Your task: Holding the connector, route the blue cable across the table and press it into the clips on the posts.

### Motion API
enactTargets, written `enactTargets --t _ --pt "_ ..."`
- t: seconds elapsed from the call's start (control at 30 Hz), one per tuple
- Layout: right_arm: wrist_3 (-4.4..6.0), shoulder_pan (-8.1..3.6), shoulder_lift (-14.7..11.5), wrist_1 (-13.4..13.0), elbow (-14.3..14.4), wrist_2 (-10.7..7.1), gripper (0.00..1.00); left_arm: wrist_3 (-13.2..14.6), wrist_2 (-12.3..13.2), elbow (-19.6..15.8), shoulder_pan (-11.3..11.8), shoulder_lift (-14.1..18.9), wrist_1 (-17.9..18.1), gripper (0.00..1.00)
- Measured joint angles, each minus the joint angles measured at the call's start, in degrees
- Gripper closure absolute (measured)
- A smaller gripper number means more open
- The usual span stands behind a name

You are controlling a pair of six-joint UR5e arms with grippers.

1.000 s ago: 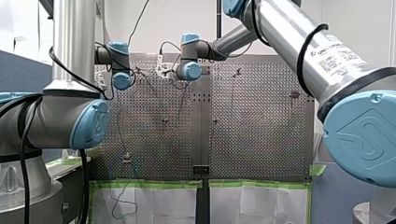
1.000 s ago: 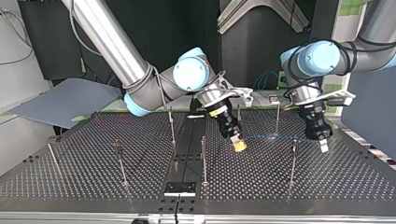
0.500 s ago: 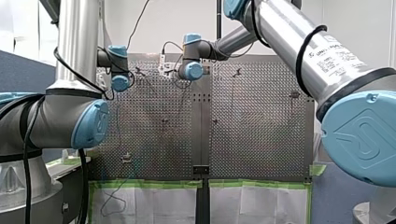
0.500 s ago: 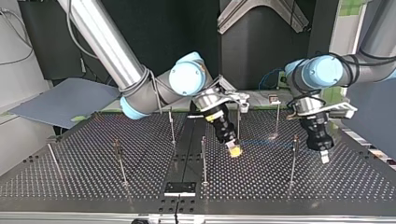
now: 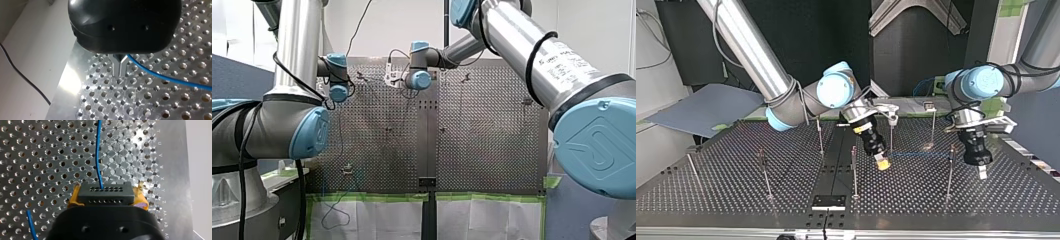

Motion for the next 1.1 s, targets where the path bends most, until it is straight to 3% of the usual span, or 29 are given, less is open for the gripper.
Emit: enactTargets --t 0.23,0.27,0.3,0.37,0.4,0.47,0.5,0.53,0.57,0.63,0.83,1.1 --pt "0.18 -0.3 0.31 0.01 -0.04 -0.13 1.0 -1.92 0.97 -0.01 0.05 -0.04 0.01 1.0" --pt "0.26 -0.34 0.4 0.04 -0.04 -0.14 1.0 -2.08 0.99 -0.01 0.05 -0.04 -0.02 0.87" --pt "0.35 -0.42 0.53 0.08 -0.05 -0.13 1.0 -2.23 1.0 -0.02 0.05 -0.03 -0.06 0.87" --pt "0.44 -0.49 0.83 0.15 -0.05 -0.09 1.0 -2.77 0.73 -0.07 0.09 0.0 -0.45 0.73" --pt "0.48 -0.52 1.07 0.21 -0.05 -0.06 1.0 -3.1 0.47 -0.08 0.11 0.0 -0.72 0.73" --pt "0.5 -0.54 1.47 0.33 -0.04 0.01 1.0 -3.93 -0.26 -0.16 0.12 0.01 -1.47 0.42" --pt "0.51 -0.54 1.79 0.41 -0.04 0.08 1.0 -4.24 -0.6 -0.22 0.12 0.01 -1.84 0.42" --pt "0.52 -0.55 2.03 0.46 -0.04 0.15 1.0 -4.45 -0.96 -0.3 0.12 0.02 -2.24 0.27" --pt "0.52 -0.58 2.27 0.52 -0.03 0.22 1.0 -4.61 -1.28 -0.43 0.12 0.02 -2.78 0.05" --pt "0.52 -0.62 2.82 0.65 0.0 0.38 1.0 -4.69 -1.56 -0.73 0.13 0.03 -3.64 0.0" --pt "0.53 -0.87 4.22 1.16 0.1 0.54 1.0 -5.07 -3.46 -1.21 -0.26 0.03 -6.56 0.0" --pt "0.55 -1.53 6.34 3.02 0.74 1.16 1.0 -6.03 -3.66 -1.26 -1.11 0.15 -10.52 0.0"
